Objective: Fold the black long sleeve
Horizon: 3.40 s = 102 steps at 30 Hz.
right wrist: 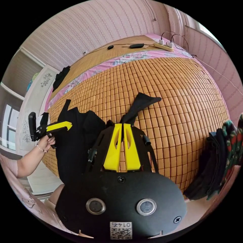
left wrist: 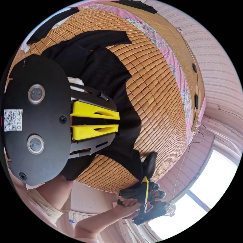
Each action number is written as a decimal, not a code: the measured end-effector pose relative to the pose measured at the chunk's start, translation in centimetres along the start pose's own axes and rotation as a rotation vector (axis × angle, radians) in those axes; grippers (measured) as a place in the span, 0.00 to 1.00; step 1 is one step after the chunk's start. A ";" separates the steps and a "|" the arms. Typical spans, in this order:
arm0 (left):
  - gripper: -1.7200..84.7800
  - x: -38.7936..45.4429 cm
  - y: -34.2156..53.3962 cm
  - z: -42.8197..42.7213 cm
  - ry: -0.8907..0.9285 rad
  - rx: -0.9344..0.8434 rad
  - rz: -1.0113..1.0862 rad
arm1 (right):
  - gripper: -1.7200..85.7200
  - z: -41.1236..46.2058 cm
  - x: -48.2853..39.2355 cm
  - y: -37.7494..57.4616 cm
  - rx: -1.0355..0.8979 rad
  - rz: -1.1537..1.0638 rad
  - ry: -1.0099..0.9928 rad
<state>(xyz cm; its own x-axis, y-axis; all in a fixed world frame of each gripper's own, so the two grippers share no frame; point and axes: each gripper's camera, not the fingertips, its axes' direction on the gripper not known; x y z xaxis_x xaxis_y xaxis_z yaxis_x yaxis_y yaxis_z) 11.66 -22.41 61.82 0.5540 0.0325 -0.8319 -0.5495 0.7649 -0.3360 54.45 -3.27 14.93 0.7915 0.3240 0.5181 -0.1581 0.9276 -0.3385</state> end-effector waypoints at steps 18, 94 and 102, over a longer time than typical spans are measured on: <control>0.09 0.3 -9.8 10.9 -0.018 -0.162 0.121 | 0.21 -0.3 9.8 14.2 -0.226 0.320 0.168; 0.02 2.3 19.9 -11.2 -0.198 0.137 -0.395 | 0.04 29.4 -5.6 -7.5 -0.069 -0.226 0.049; 0.04 -4.5 31.3 -15.8 -0.325 0.117 -0.734 | 0.09 46.4 -33.1 -20.4 -0.179 -0.740 -0.270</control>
<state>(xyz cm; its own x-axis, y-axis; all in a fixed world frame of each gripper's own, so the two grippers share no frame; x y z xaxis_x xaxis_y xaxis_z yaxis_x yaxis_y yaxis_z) -17.89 -8.83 48.04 0.9116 -0.3327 -0.2414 0.0839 0.7256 -0.6830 4.06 -24.29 41.16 0.4805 -0.3073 0.8214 0.4658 0.8830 0.0579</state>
